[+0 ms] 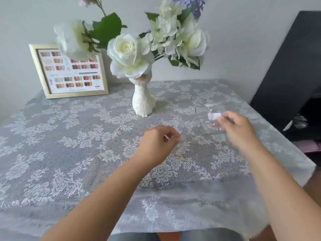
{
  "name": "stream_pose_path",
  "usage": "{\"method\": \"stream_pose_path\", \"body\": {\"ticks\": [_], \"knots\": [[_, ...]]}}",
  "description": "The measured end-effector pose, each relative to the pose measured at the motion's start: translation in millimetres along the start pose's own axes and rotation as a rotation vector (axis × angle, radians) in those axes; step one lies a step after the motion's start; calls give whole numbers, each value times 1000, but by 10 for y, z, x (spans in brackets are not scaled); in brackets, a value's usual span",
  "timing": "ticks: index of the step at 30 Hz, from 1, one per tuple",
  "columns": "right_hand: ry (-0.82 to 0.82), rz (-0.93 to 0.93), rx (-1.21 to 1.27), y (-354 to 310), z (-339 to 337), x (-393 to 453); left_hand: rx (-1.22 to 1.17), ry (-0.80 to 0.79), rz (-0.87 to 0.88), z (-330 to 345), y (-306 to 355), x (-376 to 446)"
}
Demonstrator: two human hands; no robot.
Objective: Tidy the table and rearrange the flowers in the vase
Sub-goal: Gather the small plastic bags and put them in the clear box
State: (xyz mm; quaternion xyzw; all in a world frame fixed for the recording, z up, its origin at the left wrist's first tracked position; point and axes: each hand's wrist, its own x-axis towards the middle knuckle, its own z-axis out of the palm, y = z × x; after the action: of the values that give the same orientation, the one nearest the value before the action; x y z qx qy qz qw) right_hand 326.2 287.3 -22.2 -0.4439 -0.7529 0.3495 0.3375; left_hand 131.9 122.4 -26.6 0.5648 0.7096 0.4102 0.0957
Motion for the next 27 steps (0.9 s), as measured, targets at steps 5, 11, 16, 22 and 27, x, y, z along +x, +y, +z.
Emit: {"method": "stream_pose_path", "body": {"ticks": [5,11,16,22,27], "knots": [[119,-174,-347,176,-493,311,-12,-73,54,348,244,298],[-16,-238,-525,343,-726,616,-49,-41,95,641,494,584],[-139,-132,-571,470,-727,757,41,22,110,785,606,836],[-171,-60,-591,564,-680,806,176,75,17,969,628,1121],[-113,-116,-518,605,-693,780,274,-50,-128,1111,590,1234]]}}
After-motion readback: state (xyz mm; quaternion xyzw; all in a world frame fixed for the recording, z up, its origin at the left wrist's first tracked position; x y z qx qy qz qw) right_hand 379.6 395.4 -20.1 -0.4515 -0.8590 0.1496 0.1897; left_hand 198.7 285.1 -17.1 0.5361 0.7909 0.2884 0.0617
